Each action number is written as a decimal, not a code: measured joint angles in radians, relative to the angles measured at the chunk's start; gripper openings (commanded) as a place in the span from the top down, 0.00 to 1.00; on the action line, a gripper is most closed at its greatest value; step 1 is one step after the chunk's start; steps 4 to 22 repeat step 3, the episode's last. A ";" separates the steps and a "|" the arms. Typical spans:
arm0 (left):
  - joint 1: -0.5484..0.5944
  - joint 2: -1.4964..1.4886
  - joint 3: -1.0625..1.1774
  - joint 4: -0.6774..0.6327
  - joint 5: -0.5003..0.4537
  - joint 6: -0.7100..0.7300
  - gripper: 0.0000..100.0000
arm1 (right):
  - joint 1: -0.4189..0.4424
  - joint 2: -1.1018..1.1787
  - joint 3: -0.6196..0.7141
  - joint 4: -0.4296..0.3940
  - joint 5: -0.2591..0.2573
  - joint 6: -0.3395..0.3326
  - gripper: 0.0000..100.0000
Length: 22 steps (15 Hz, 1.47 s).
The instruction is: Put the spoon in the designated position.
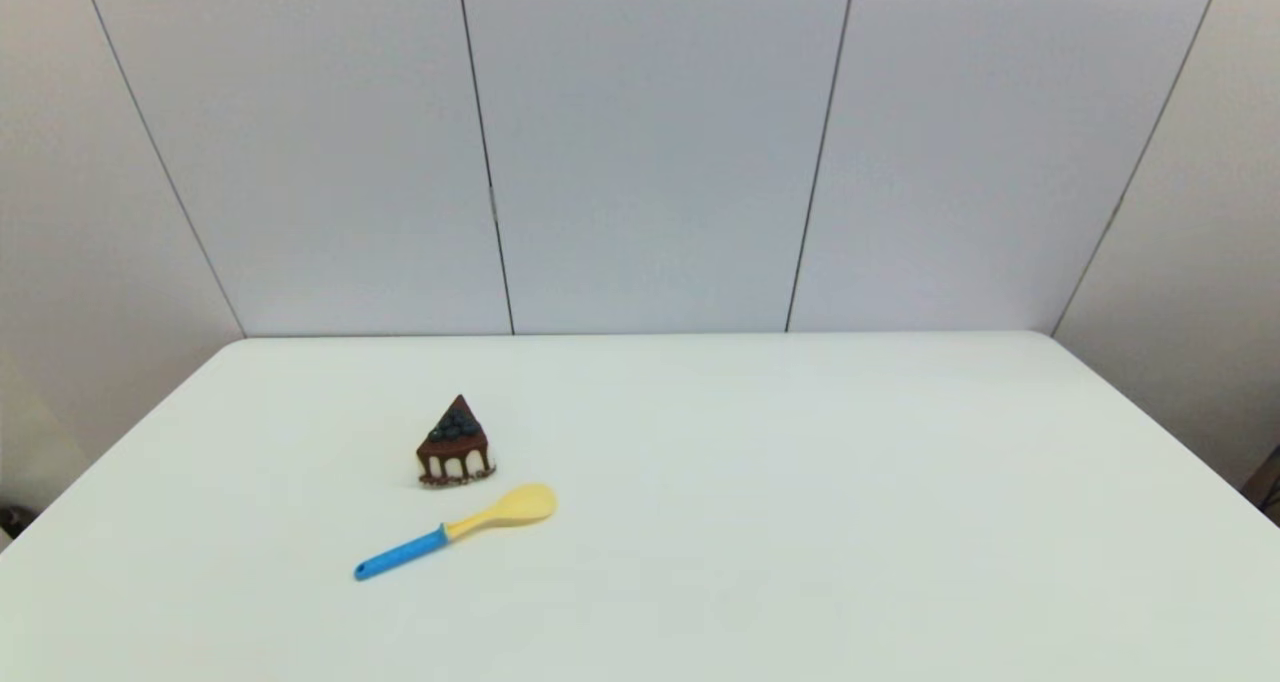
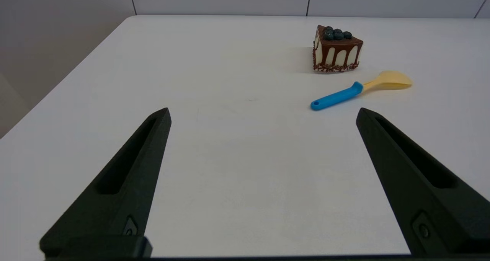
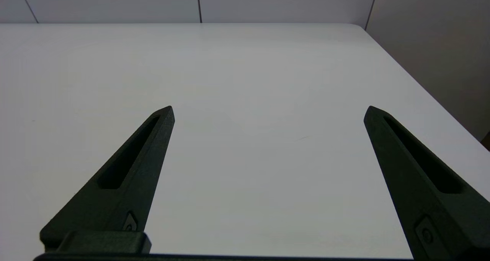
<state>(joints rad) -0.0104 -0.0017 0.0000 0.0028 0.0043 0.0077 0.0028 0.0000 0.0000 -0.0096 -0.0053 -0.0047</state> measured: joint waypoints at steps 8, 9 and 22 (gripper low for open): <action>0.000 0.000 0.000 0.000 0.000 0.000 0.00 | 0.000 0.000 0.000 0.000 0.000 0.007 0.00; 0.000 0.000 0.000 0.000 0.000 0.000 0.00 | 0.000 0.000 0.000 0.000 0.000 0.007 0.00; 0.000 0.000 0.000 0.000 0.000 0.000 0.00 | 0.000 0.000 0.000 0.000 0.000 0.007 0.00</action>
